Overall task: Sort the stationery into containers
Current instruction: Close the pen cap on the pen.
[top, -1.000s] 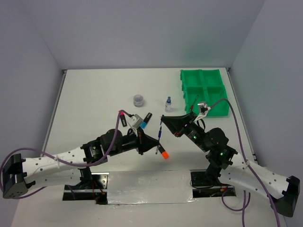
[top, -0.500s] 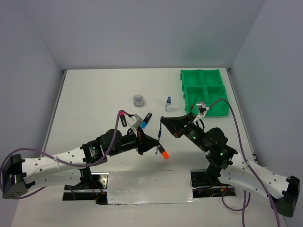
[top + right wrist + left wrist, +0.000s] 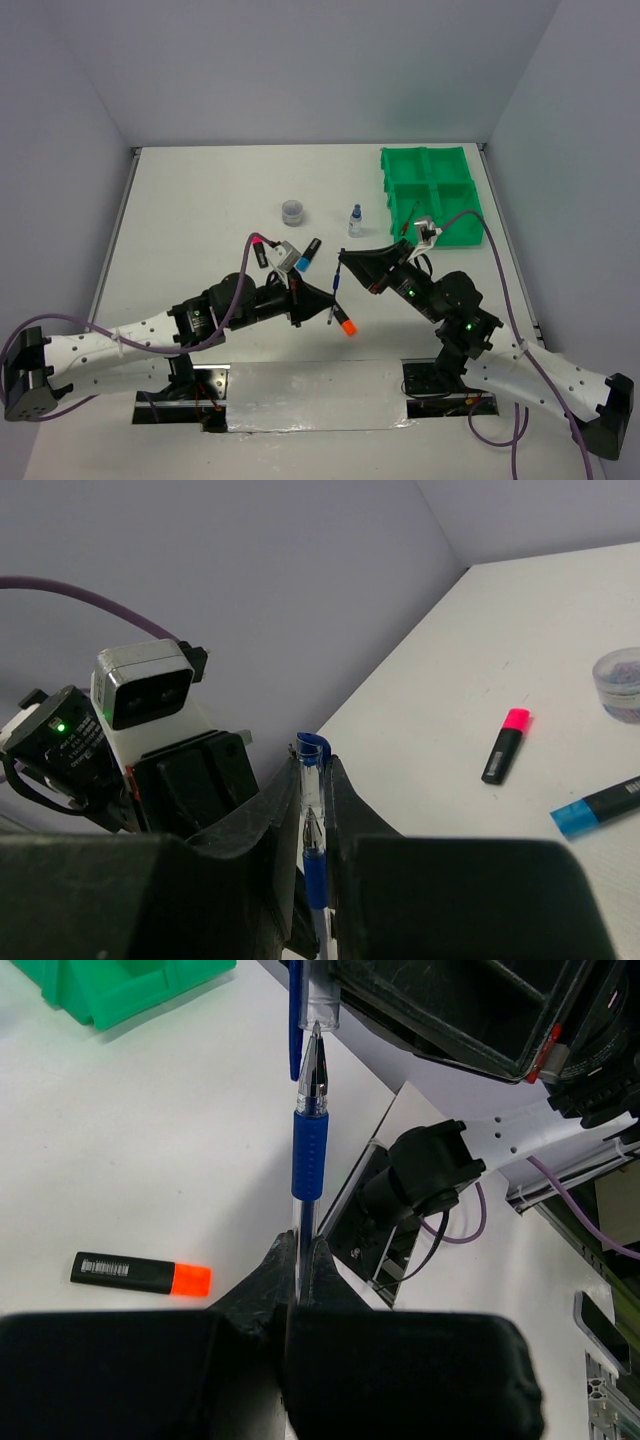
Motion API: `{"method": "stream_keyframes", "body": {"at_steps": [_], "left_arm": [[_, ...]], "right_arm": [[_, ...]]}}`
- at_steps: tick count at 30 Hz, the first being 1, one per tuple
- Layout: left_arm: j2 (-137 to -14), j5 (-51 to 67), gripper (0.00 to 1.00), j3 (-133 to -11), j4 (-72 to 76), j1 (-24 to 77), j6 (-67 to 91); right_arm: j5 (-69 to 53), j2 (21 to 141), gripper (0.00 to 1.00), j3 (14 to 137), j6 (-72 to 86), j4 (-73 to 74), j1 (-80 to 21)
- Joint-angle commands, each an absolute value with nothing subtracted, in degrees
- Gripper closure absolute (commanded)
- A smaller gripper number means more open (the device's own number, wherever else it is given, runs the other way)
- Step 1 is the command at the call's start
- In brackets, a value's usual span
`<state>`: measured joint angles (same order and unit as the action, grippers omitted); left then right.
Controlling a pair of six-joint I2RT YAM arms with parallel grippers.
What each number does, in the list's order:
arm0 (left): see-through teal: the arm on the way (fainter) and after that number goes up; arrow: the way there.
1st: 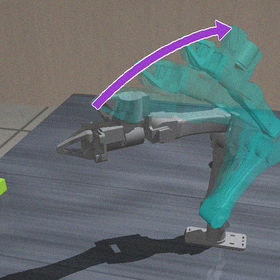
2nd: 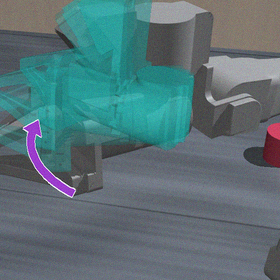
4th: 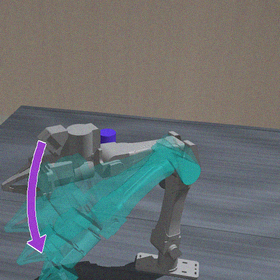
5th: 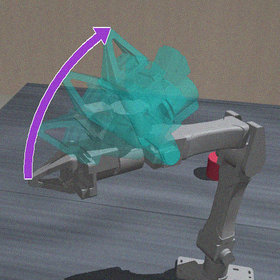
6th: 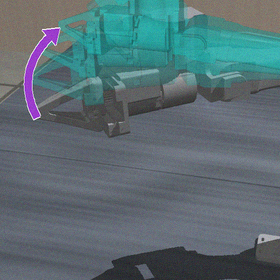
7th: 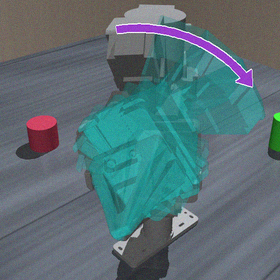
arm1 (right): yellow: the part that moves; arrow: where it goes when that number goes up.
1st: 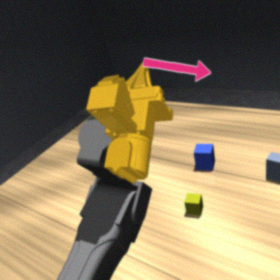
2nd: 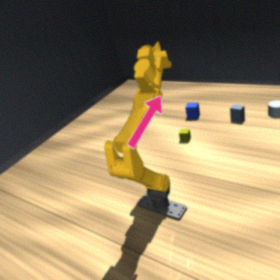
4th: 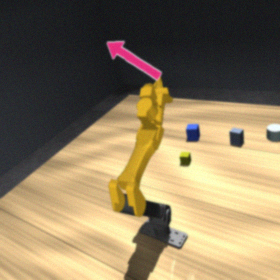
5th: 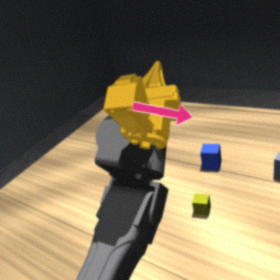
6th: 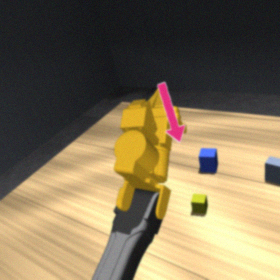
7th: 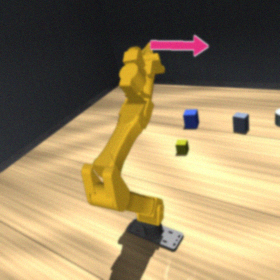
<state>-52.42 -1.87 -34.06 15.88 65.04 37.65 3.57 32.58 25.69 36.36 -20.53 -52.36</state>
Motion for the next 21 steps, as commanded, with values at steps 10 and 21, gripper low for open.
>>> {"method": "stream_keyframes", "body": {"at_steps": [10, 21], "left_arm": [[-52.0, -3.0, 1.00, -36.0, 19.3, 65.3, 36.5], [-52.9, -4.1, 1.00, -37.1, 22.1, 65.3, 34.5]], "right_arm": [[0.4, 32.4, 1.00, 23.7, 38.1, -25.0, -52.7], [-1.1, 31.9, 1.00, 20.9, 40.3, -25.4, -52.7]]}}
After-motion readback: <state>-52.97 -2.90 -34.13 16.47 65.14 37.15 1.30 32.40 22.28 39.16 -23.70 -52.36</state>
